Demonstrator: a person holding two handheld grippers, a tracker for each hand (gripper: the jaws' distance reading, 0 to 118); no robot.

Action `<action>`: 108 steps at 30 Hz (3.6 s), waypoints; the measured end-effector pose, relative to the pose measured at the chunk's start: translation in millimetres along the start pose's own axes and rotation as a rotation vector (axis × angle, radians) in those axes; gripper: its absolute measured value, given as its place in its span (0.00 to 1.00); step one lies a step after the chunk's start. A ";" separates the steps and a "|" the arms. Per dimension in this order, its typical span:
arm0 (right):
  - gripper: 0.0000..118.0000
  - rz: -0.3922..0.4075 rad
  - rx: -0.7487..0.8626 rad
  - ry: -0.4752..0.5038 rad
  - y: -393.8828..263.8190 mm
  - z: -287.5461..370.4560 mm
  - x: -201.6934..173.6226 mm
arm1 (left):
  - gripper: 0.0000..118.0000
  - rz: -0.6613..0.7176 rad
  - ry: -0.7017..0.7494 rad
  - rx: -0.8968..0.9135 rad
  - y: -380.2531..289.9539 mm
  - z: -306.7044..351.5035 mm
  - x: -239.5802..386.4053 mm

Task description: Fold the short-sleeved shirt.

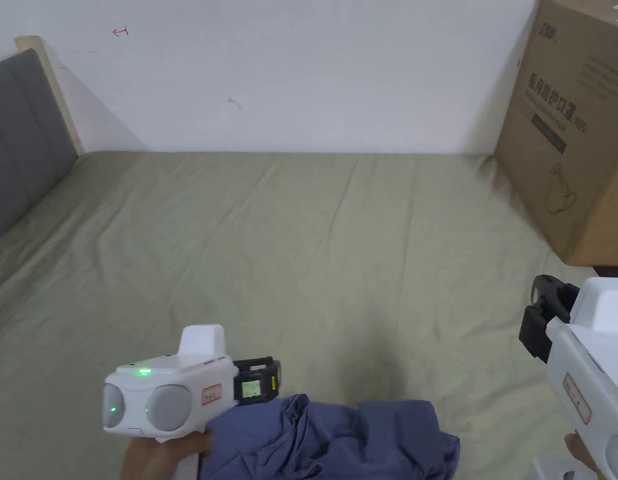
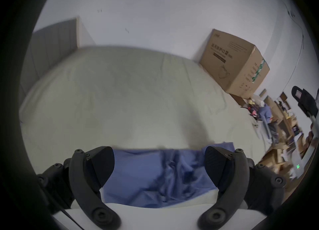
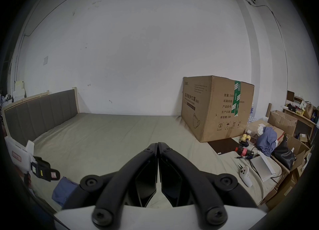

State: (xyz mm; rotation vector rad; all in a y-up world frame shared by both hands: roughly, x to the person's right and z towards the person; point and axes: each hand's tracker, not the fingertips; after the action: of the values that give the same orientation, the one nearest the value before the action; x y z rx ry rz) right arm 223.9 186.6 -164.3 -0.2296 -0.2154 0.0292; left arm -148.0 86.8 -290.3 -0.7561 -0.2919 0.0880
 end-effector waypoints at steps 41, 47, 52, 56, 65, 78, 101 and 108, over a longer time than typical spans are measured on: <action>0.00 -0.004 -0.026 -0.015 -5.8 -0.7 6.0 | 0.00 0.090 -0.261 -0.121 -54.4 -28.3 -5.6; 0.00 -0.004 -0.016 0.004 -1.9 -6.6 -7.8 | 0.00 0.250 -0.335 -0.118 -24.2 -9.9 -88.9; 0.00 0.020 -0.025 0.030 -0.5 -12.9 -22.1 | 0.41 0.358 -0.383 -0.218 -37.7 -30.8 -143.4; 0.00 0.038 -0.038 0.040 -0.8 -18.4 -30.7 | 0.85 0.432 -0.391 -0.315 -56.5 -55.9 -165.1; 0.00 0.066 -0.071 0.028 -3.2 -27.6 -36.1 | 0.58 0.426 -0.390 -0.360 -76.9 -91.2 -166.2; 0.00 0.075 -0.079 0.011 -5.9 -29.8 -26.8 | 0.09 0.200 -0.281 -0.290 -64.7 -67.8 -128.7; 0.00 0.021 -0.010 0.063 1.9 -10.8 -17.2 | 0.09 -0.199 -0.103 -0.309 38.1 17.3 -6.2; 0.00 0.012 -0.011 0.030 -1.2 -2.4 -0.6 | 0.09 -0.315 -0.226 -0.471 13.4 -49.1 86.1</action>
State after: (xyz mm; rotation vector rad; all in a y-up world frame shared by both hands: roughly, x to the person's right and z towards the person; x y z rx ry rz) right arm 223.9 184.9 -166.4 -0.2421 -0.1840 0.0361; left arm -51.0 79.7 -313.6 -1.1598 -0.6581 -0.2025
